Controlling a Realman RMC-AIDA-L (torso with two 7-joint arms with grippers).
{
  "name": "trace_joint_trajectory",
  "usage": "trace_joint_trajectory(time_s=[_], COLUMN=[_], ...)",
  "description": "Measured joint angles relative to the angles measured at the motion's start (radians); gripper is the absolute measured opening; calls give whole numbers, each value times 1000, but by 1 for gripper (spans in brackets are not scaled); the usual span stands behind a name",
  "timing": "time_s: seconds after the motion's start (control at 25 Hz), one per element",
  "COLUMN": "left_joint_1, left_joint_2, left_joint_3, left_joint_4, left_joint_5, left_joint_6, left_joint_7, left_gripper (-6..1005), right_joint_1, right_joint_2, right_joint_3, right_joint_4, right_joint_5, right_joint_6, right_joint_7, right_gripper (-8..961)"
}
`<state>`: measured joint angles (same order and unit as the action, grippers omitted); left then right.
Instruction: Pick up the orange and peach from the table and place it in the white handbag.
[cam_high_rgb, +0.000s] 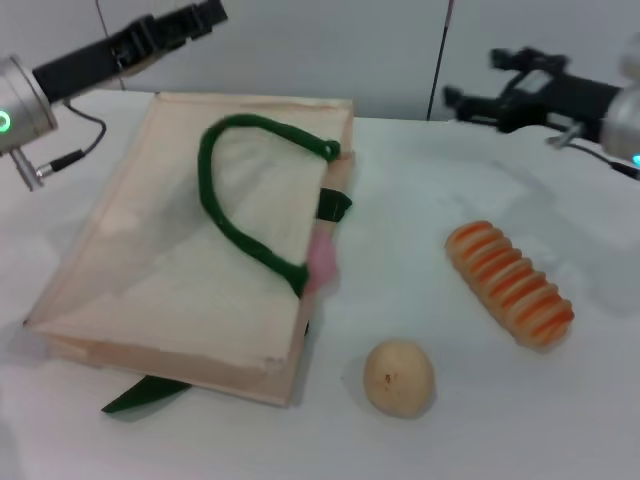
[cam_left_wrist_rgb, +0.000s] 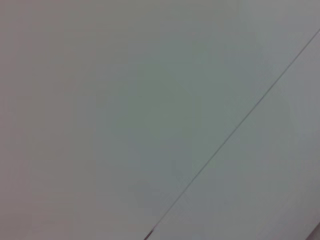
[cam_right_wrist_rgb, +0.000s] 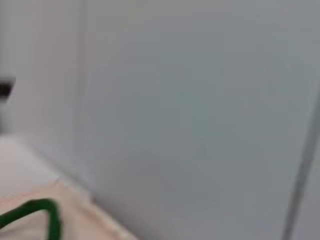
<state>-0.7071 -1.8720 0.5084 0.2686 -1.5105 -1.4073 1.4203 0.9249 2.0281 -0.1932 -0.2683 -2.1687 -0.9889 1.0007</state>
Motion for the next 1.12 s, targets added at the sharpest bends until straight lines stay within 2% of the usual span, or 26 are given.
trace_joint_trajectory(time_s=[0.12, 0.28, 0.44, 0.48, 0.52, 0.6, 0.76, 0.88, 1.12], left_joint_1=[11, 26, 36, 36, 40, 42, 48, 60, 85], left_joint_2=[-16, -52, -108, -108, -131, -151, -157, -157, -156], left_joint_3=[-15, -46, -90, -90, -117, -148, -183, -184, -185], left_joint_4=[-4, -11, -38, -38, -58, -90, -182, -194, -203], left_joint_5=[-3, -41, -118, -118, -165, -232, -385, -468, -543], left_joint_6=[30, 107, 219, 219, 261, 292, 294, 298, 286], left_joint_7=[95, 284, 560, 560, 692, 860, 1096, 1154, 1148], left_gripper=[425, 594, 769, 814, 858, 863, 873, 881, 886], right_joint_1=[-51, -114, -158, -168, -178, -203, -235, -246, -274], right_joint_2=[0, 4, 5, 6, 6, 7, 8, 6, 4], right_joint_3=[45, 87, 140, 157, 178, 221, 257, 259, 260], right_joint_4=[-7, 32, 141, 169, 196, 246, 281, 282, 273], right_joint_5=[103, 274, 469, 516, 570, 676, 805, 834, 858], right_joint_6=[-59, -116, -123, -123, -123, -124, -139, -147, -141], right_joint_7=[-51, -183, -391, -445, -497, -573, -613, -613, -614], right_gripper=[896, 897, 897, 896, 896, 896, 896, 897, 891])
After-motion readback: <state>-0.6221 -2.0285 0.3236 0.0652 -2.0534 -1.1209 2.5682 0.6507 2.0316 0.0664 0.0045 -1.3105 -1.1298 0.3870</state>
